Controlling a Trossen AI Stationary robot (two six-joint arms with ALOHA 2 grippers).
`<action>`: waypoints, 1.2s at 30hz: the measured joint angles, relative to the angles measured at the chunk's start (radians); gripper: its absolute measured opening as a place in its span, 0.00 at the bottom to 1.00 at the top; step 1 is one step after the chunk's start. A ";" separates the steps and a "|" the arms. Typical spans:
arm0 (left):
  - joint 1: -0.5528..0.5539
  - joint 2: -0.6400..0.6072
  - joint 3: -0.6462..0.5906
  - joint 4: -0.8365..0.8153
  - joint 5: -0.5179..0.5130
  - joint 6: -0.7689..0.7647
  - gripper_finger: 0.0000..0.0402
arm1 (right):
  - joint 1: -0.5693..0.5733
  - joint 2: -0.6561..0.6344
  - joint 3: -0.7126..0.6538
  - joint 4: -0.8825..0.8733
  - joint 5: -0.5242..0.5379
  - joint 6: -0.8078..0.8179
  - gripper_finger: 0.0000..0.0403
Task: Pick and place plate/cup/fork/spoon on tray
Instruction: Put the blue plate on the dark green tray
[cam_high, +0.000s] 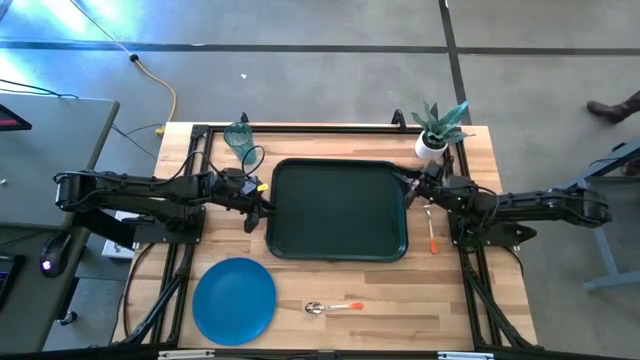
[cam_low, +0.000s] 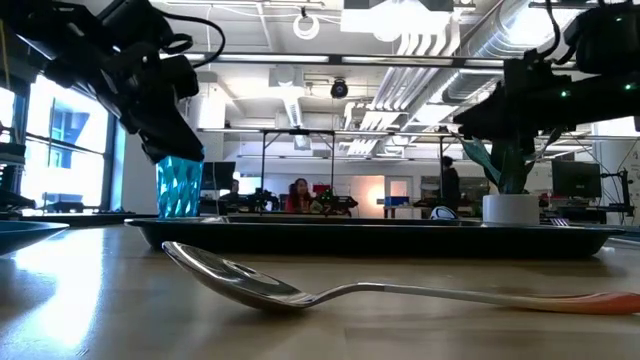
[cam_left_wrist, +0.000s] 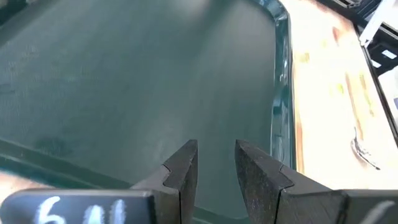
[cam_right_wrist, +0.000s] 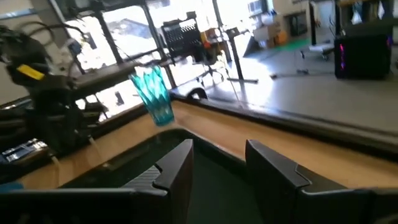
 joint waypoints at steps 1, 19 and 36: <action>0.000 0.000 0.000 -0.003 -0.001 0.000 0.25 | 0.000 0.021 0.000 0.000 0.007 0.011 0.35; -0.153 0.000 0.000 -0.194 0.107 -0.307 0.25 | 0.000 0.362 0.083 0.235 -0.017 -0.160 0.35; -0.252 0.000 0.000 -0.364 0.090 -0.403 0.39 | 0.001 0.588 0.229 0.241 0.012 -0.160 0.35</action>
